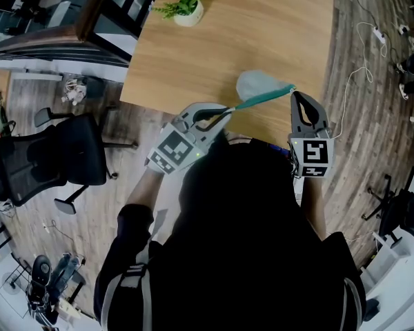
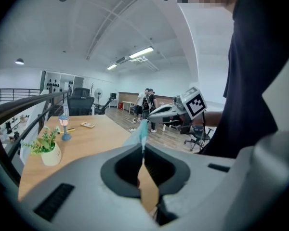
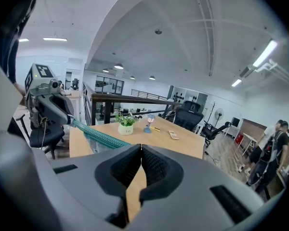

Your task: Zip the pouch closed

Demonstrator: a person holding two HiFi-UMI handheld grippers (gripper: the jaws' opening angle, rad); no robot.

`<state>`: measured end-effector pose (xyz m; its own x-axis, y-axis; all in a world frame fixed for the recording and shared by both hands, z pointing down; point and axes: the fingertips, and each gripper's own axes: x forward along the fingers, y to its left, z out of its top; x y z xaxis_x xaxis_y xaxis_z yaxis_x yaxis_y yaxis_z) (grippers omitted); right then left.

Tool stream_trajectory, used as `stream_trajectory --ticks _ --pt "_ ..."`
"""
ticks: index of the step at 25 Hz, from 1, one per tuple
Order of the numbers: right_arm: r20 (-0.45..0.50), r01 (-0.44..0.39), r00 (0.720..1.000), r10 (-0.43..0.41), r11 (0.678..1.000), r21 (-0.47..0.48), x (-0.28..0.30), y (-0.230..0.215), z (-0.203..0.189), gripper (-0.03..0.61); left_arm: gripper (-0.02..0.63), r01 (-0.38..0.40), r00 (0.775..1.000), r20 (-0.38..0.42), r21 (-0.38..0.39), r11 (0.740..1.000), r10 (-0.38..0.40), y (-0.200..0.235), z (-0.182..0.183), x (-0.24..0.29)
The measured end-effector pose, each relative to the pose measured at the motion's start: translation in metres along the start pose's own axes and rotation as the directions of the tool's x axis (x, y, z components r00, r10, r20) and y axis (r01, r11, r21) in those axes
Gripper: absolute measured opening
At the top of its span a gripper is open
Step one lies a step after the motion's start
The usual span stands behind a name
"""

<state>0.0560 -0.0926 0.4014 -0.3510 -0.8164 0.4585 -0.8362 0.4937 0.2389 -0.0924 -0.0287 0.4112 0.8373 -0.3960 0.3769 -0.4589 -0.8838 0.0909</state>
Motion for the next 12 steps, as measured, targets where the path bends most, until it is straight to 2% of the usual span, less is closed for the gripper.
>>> stream_trajectory --ticks 4,6,9,12 --pt "0.009 -0.050 0.999 0.049 0.998 0.039 0.004 0.004 -0.002 0.018 0.014 -0.016 1.000 0.019 0.007 1.000 0.016 0.006 0.004 -0.004" --pt "0.029 -0.058 0.998 0.056 0.995 0.077 0.003 0.000 -0.003 0.043 0.014 -0.045 0.999 0.029 0.003 0.999 0.045 0.013 0.005 -0.008" --pt "0.058 -0.028 0.998 0.021 0.992 0.126 -0.003 -0.014 -0.002 0.048 0.014 -0.113 0.992 0.046 -0.021 0.993 0.113 0.030 0.004 -0.020" --pt "0.081 -0.003 0.997 -0.011 0.985 0.171 -0.009 -0.028 -0.003 0.037 0.014 -0.221 0.970 0.092 -0.069 0.973 0.227 0.052 0.007 -0.037"
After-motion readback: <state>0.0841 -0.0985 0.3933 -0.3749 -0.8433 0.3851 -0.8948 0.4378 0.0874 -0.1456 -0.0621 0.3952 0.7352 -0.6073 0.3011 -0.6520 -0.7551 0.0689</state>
